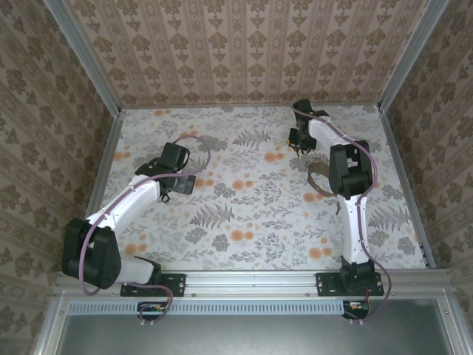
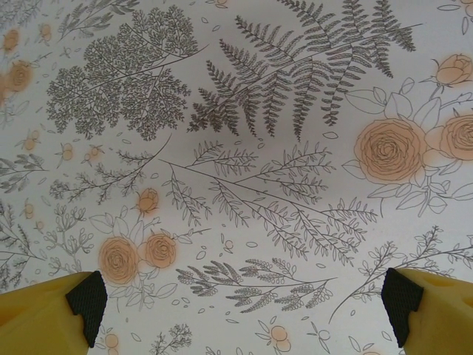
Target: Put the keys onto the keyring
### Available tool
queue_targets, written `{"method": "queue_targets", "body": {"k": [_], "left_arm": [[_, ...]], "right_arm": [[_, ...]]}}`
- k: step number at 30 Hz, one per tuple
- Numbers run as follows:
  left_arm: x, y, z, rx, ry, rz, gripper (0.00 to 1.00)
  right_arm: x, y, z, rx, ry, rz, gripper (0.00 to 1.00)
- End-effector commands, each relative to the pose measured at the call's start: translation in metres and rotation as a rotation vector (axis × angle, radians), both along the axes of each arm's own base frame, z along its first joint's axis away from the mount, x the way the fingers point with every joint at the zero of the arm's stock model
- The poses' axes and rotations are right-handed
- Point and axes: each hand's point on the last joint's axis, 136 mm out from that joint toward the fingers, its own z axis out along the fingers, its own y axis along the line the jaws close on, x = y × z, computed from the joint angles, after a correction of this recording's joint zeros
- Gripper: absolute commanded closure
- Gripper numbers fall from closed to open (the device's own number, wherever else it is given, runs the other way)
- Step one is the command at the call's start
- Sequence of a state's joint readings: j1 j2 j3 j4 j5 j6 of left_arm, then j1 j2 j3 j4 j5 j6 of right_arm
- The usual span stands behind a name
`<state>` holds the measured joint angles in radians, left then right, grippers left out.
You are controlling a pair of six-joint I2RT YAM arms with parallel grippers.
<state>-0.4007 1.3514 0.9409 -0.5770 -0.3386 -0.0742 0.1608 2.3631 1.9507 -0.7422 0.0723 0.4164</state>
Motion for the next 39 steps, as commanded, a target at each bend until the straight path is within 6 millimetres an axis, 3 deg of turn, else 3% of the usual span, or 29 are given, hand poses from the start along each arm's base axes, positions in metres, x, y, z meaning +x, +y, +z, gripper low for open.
{"method": "queue_targets", "body": {"k": [1,5,8,14,18,21,24,28,31,39], "left_arm": [[0.001,0.002,0.008,0.035,-0.008,-0.004,0.0],[0.001,0.0,0.007,0.033,-0.002,-0.008,0.0],[0.002,-0.001,0.006,0.029,0.003,-0.011,0.0],[0.001,-0.004,0.003,0.026,0.019,-0.02,0.0],[0.001,-0.005,0.001,0.034,0.029,-0.025,0.0],[0.001,-0.007,0.001,0.035,0.032,-0.031,0.0],[0.0,-0.009,0.001,0.039,0.029,-0.039,0.0],[-0.001,-0.013,0.002,0.041,0.027,-0.053,0.0],[-0.001,-0.012,0.003,0.048,0.018,-0.058,0.0],[-0.007,-0.031,0.02,0.031,-0.08,-0.141,0.0]], "right_arm": [[-0.033,0.009,-0.017,-0.052,0.133,0.065,0.86],[-0.052,0.03,-0.012,-0.034,0.157,0.142,0.85],[-0.078,0.05,-0.011,-0.016,0.194,0.202,0.85],[-0.149,0.093,-0.015,0.032,0.266,0.303,0.83],[-0.198,0.111,-0.02,0.05,0.315,0.332,0.79],[-0.224,0.118,-0.019,0.061,0.332,0.331,0.76],[-0.234,0.132,-0.005,0.142,0.303,0.328,0.73],[-0.225,0.138,0.014,0.171,0.238,0.375,0.71],[-0.22,0.13,0.013,0.153,0.25,0.381,0.72],[-0.224,0.143,0.01,0.231,0.283,0.413,0.75]]}}
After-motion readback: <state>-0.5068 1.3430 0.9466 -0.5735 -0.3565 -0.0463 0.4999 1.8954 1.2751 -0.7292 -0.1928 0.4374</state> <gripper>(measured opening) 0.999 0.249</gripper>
